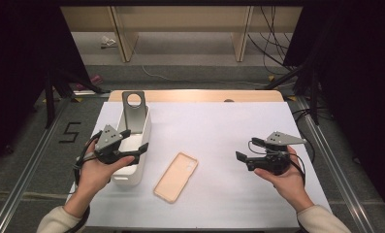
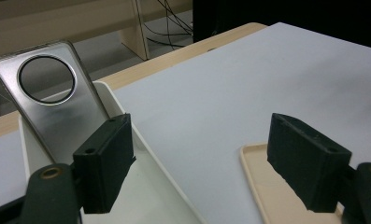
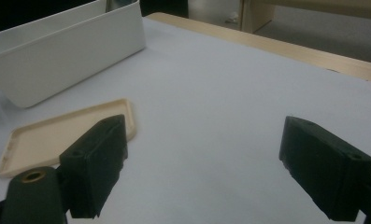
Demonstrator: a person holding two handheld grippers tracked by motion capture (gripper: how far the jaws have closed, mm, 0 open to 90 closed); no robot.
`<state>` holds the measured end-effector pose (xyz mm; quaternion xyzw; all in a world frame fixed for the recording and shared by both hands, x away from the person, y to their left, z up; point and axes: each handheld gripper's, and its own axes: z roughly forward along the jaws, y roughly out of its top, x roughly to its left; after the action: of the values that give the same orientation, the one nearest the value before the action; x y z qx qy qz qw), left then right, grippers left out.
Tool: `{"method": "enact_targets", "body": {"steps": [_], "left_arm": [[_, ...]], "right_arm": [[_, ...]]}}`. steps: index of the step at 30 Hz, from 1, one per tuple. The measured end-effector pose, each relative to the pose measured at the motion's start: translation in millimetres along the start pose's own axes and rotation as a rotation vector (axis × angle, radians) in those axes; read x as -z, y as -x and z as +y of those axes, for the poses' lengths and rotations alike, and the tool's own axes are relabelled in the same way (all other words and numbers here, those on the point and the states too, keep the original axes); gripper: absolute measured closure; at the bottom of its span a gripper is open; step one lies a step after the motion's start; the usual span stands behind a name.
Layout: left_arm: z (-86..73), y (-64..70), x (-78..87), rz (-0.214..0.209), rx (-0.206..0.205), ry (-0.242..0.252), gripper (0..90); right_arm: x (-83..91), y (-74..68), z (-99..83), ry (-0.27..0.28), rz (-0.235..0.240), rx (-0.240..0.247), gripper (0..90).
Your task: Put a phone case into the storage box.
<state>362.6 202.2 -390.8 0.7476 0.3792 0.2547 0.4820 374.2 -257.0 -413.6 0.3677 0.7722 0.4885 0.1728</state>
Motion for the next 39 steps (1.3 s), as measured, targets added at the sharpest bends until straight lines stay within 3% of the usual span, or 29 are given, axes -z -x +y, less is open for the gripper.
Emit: {"method": "enact_targets", "body": {"steps": [13,16,17,20,25,29,33,39], "left_arm": [[-2.1,4.6,-2.8,-0.018,-0.011,-0.016,23.7],[-2.1,9.0,-3.6,-0.049,-0.02,-0.031,28.0],[-2.2,11.4,-4.2,-0.078,-0.021,-0.039,29.3],[-2.9,18.5,-5.9,-0.128,-0.035,-0.056,42.5],[-6.3,34.1,-11.2,-0.197,-0.068,-0.152,74.2],[-14.2,50.9,-19.1,-0.249,-0.088,-0.254,89.5],[-21.0,62.1,-26.4,-0.303,-0.088,-0.328,89.7],[-33.7,73.9,-41.2,-0.342,-0.096,-0.427,89.8]], "right_arm": [[4.9,1.1,-1.1,0.001,0.013,-0.004,16.1],[6.5,1.3,-1.8,0.001,0.012,-0.004,16.2],[6.8,1.4,-2.0,0.002,0.011,-0.006,16.2],[7.7,2.0,-2.3,0.003,0.005,-0.012,16.2],[6.8,1.7,-2.6,0.001,0.006,-0.011,16.1],[6.8,2.1,-2.7,0.002,0.004,-0.011,16.2],[6.3,1.8,-2.6,-0.001,0.005,-0.011,16.1],[5.2,1.3,-2.7,-0.004,0.007,-0.009,16.1]]}}
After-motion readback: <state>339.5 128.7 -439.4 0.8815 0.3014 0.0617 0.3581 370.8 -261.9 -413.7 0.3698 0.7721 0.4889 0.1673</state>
